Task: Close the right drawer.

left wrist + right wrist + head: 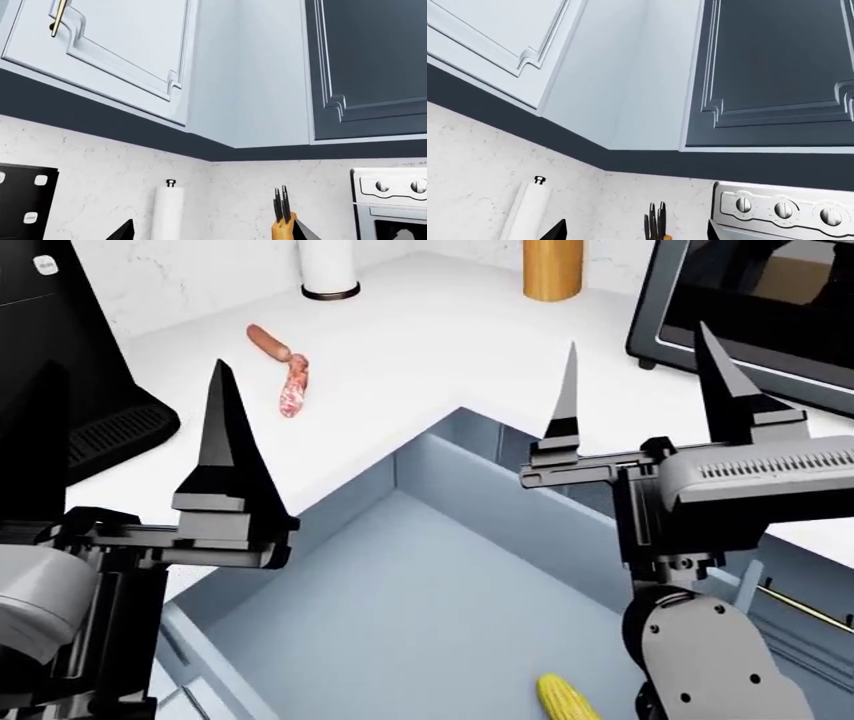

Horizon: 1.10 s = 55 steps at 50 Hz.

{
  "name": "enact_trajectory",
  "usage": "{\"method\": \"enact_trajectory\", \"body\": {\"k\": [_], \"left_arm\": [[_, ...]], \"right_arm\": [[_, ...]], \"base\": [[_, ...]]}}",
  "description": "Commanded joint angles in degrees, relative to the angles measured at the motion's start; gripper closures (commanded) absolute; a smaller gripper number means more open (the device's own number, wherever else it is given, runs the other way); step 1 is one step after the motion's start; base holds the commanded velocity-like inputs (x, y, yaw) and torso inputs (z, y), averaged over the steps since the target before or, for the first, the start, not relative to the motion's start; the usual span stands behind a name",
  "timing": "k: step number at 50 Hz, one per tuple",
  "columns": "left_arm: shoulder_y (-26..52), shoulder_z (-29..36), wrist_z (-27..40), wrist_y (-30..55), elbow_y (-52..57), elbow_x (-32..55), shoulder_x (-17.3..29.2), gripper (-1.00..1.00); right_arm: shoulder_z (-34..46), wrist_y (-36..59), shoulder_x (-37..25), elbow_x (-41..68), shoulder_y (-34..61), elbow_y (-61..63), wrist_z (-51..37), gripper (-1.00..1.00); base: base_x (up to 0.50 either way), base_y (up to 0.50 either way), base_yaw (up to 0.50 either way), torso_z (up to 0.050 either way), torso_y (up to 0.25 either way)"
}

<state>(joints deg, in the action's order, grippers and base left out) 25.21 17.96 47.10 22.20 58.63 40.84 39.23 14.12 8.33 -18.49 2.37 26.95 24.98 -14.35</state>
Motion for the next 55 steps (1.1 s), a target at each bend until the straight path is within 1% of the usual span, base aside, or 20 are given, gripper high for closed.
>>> {"method": "enact_trajectory", "body": {"k": [1,8,15,30,37,46,55], "left_arm": [[0.98,0.9,1.04,-0.33,0.23,0.64,0.77,-1.0],[1.47,1.61,1.27,-0.76,-0.07,0.69,1.04,-1.0],[0.58,2.13,-0.09,-2.77,-1.83,-0.81,0.99,-1.0],[-0.49,2.64,-0.36,-4.14,-2.5,-1.85,1.26,-1.0],[-0.48,2.89,-0.12,-4.16,-2.29,-1.88,1.41,-1.0],[0.69,3.24,2.07,-2.47,-0.38,-0.22,1.87,-1.0],[0.82,3.8,1.97,-3.28,-1.14,-0.47,2.05,-1.0]], "right_arm": [[-0.08,-0.36,-0.32,0.13,-0.16,0.0,-0.25,-1.0],[-0.83,1.33,-0.63,0.11,-0.52,1.69,-1.08,-1.0],[-2.28,4.75,-1.26,0.36,-1.92,4.02,-2.28,-1.0],[-5.43,7.4,-2.05,1.29,-5.78,7.02,-4.63,-1.0],[-6.71,8.61,-2.44,1.81,-7.39,8.45,-5.4,-1.0],[-8.64,9.9,-3.35,2.36,-10.03,9.57,-6.2,-1.0],[-10.12,12.19,-3.91,2.19,-12.62,11.91,-7.54,-1.0]], "base": [[0.0,0.0,0.0,0.0,0.0],[0.0,0.0,0.0,0.0,0.0],[0.0,0.0,0.0,0.0,0.0],[0.0,0.0,0.0,0.0,0.0],[0.0,0.0,0.0,0.0,0.0],[0.0,0.0,0.0,0.0,0.0],[0.0,0.0,0.0,0.0,0.0]]}}
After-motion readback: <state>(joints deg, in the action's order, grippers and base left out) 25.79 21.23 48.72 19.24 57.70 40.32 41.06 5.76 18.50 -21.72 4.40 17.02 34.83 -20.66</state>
